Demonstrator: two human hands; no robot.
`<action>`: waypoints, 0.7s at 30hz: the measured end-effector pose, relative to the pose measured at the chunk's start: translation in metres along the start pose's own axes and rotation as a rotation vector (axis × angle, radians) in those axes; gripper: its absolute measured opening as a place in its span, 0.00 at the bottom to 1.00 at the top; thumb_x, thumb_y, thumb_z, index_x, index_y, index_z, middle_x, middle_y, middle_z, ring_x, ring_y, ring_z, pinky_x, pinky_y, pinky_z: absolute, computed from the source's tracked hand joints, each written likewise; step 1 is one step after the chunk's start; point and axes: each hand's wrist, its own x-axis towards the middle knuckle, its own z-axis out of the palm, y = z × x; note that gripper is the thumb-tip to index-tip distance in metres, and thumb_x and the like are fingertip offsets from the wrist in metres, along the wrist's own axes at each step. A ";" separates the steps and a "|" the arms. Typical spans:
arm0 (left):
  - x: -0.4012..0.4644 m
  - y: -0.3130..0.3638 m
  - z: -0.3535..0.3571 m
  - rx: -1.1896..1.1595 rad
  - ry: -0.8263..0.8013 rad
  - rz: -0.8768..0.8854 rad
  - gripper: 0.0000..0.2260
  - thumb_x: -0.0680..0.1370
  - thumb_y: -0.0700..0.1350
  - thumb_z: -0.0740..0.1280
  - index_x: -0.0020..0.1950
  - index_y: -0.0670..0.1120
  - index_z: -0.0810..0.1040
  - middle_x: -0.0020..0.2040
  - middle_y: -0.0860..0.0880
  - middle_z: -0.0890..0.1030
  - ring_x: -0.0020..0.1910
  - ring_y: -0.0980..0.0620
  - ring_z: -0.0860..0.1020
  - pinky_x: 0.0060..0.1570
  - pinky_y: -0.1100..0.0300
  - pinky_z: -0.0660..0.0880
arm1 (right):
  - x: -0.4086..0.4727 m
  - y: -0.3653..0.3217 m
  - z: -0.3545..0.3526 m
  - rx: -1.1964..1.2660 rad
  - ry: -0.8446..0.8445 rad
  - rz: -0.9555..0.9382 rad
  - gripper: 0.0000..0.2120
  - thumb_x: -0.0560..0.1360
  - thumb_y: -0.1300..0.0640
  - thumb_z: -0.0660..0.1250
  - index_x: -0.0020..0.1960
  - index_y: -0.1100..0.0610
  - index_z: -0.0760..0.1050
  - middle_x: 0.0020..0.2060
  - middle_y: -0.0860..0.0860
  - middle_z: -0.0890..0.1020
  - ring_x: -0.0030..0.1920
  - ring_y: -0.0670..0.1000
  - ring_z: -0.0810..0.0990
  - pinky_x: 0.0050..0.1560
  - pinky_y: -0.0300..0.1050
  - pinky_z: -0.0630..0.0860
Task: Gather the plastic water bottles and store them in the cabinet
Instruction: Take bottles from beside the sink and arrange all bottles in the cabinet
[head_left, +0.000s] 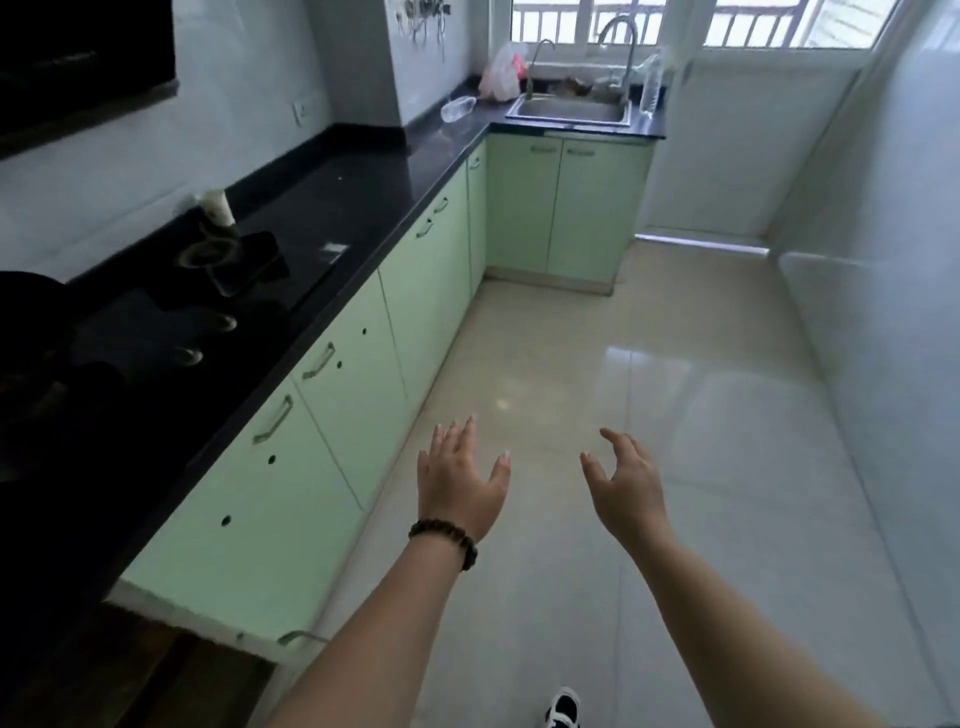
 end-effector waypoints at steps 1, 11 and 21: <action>0.022 0.013 0.006 0.007 0.005 0.009 0.31 0.78 0.59 0.58 0.78 0.48 0.58 0.78 0.47 0.60 0.78 0.48 0.53 0.75 0.48 0.52 | 0.023 0.002 -0.009 -0.003 0.013 -0.008 0.23 0.78 0.52 0.63 0.71 0.59 0.67 0.70 0.58 0.70 0.71 0.56 0.65 0.71 0.50 0.61; 0.186 0.108 0.034 -0.004 0.049 0.033 0.30 0.79 0.57 0.60 0.78 0.48 0.58 0.78 0.47 0.60 0.78 0.49 0.53 0.75 0.49 0.51 | 0.207 -0.006 -0.065 -0.011 0.064 -0.067 0.22 0.78 0.54 0.64 0.70 0.60 0.68 0.68 0.58 0.72 0.70 0.56 0.67 0.69 0.48 0.62; 0.399 0.128 0.048 0.005 0.064 0.035 0.30 0.79 0.58 0.59 0.78 0.48 0.58 0.78 0.46 0.59 0.78 0.49 0.53 0.76 0.50 0.50 | 0.420 -0.035 -0.029 -0.003 0.023 -0.097 0.23 0.78 0.53 0.64 0.71 0.58 0.67 0.70 0.56 0.69 0.71 0.55 0.65 0.71 0.49 0.62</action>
